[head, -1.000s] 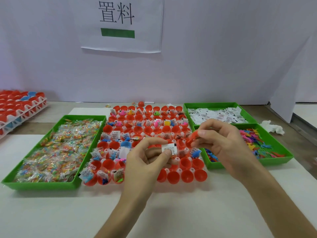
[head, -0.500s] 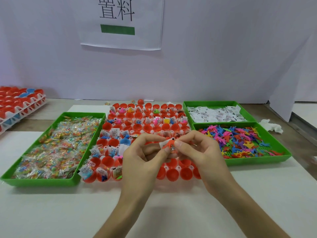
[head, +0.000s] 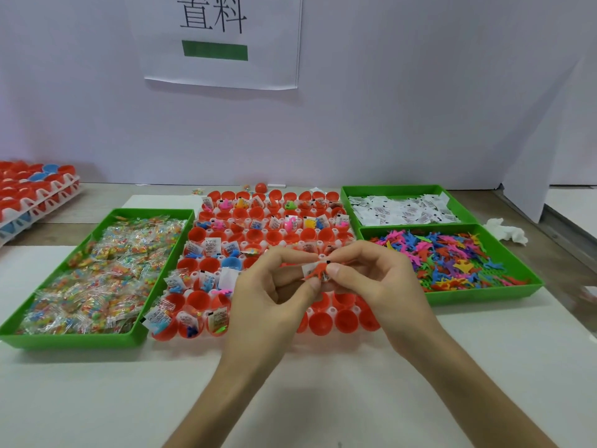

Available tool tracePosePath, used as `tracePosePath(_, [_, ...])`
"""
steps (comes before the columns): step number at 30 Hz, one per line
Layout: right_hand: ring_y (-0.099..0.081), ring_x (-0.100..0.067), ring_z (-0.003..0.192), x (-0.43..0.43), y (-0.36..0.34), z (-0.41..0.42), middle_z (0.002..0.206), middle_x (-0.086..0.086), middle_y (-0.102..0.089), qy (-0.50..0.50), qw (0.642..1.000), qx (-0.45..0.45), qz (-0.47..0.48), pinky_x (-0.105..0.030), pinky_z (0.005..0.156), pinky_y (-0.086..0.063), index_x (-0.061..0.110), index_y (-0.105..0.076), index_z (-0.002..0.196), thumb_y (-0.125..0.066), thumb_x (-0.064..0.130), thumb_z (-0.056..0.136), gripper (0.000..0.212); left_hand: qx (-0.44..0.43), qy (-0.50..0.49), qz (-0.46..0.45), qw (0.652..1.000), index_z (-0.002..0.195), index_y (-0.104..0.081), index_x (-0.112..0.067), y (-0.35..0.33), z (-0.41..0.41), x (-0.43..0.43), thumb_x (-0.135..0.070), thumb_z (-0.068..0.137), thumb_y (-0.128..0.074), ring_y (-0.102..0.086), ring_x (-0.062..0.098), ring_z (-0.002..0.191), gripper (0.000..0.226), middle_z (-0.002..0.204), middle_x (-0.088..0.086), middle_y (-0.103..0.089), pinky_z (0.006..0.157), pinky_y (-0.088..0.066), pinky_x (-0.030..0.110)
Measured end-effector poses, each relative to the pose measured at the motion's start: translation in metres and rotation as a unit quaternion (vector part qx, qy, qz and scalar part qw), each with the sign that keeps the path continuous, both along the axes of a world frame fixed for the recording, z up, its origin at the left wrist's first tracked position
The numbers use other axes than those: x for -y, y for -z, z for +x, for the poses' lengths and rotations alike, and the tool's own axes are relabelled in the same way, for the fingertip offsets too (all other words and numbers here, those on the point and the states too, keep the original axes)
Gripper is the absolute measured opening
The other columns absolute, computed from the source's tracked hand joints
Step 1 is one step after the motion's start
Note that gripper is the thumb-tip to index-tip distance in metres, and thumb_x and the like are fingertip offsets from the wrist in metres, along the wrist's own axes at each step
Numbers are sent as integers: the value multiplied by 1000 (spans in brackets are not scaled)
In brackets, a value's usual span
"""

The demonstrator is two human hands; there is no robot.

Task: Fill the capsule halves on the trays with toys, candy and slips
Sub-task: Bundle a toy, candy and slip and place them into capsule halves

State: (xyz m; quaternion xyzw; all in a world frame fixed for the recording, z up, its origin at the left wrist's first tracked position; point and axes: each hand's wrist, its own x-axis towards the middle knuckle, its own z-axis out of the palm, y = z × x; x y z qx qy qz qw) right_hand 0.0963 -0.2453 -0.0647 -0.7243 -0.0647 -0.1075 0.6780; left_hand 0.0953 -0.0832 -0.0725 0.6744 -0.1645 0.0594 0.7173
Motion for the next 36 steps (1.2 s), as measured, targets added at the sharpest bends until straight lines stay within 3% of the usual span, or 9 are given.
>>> tracePosePath(3, [-73,-16,82,1,2,0,85,1,-75,14,999,27,-10,-27,73,-58,18,-76,81,-76,2,83,16,-19,23,0,1000,111,-67,-20,-2,3,-3,-9,87,-72,-76,16,89,27,93,-1,-79,74,-59,21])
tracePosePath(11, [-73,-17,95,-2,4,-3,94,3,-75,1,994,93,-56,-31,81,-60,13,-75,92,-74,3,85,13,-19,-25,-5,999,89,-78,-16,-1,9,-10,-2,84,-71,-76,18,80,16,83,0,-78,71,-60,22])
tracePosePath(16, [-74,-15,86,-9,3,-7,88,7,-75,17,990,121,-69,-24,75,-59,23,-74,91,-80,11,82,16,-7,-35,5,999,85,-78,-19,-4,8,-10,-9,81,-75,-76,18,78,11,82,-1,-77,70,-61,25])
tracePosePath(19, [-74,-16,82,-7,2,-6,85,4,-76,15,992,112,-63,-25,73,-59,20,-75,88,-80,7,82,15,57,-34,128,990,92,-75,-24,-7,13,-17,-16,83,-78,-73,8,84,12,84,-11,-76,75,-57,17])
tracePosePath(22, [-73,-12,78,-3,2,-5,80,7,-75,24,989,96,-112,-20,70,-57,18,-76,85,-81,6,81,13,114,-30,331,936,117,-64,-38,-9,21,-33,-32,82,-78,-62,-2,100,38,97,-27,-68,86,-45,10])
tracePosePath(25, [-71,-8,75,-5,5,-5,76,12,-73,35,979,88,-179,-17,67,-55,21,-77,82,-82,8,80,14,108,-18,450,886,129,-53,-43,-9,26,-42,-39,81,-79,-49,-2,104,55,103,-31,-62,98,-39,32])
tracePosePath(27, [-71,-9,74,-7,8,-5,75,12,-73,43,976,87,-195,-18,67,-55,21,-77,80,-82,8,79,14,110,-11,477,872,129,-52,-43,-7,27,-43,-42,79,-80,-47,-1,104,58,103,-32,-60,98,-35,35])
tracePosePath(31, [-70,-10,73,-7,9,-4,73,12,-72,51,974,88,-203,-20,67,-56,23,-75,78,-81,7,79,16,123,-3,501,856,126,-50,-48,-2,28,-42,-48,78,-78,-40,-6,101,55,101,-35,-56,83,-24,25])
tracePosePath(36, [-69,-10,74,-8,7,-5,73,12,-71,42,971,88,-217,-19,68,-55,23,-75,78,-81,8,80,16,130,1,524,841,126,-57,-47,4,30,-39,-54,79,-74,-37,-8,98,50,92,-39,-53,79,-22,21])
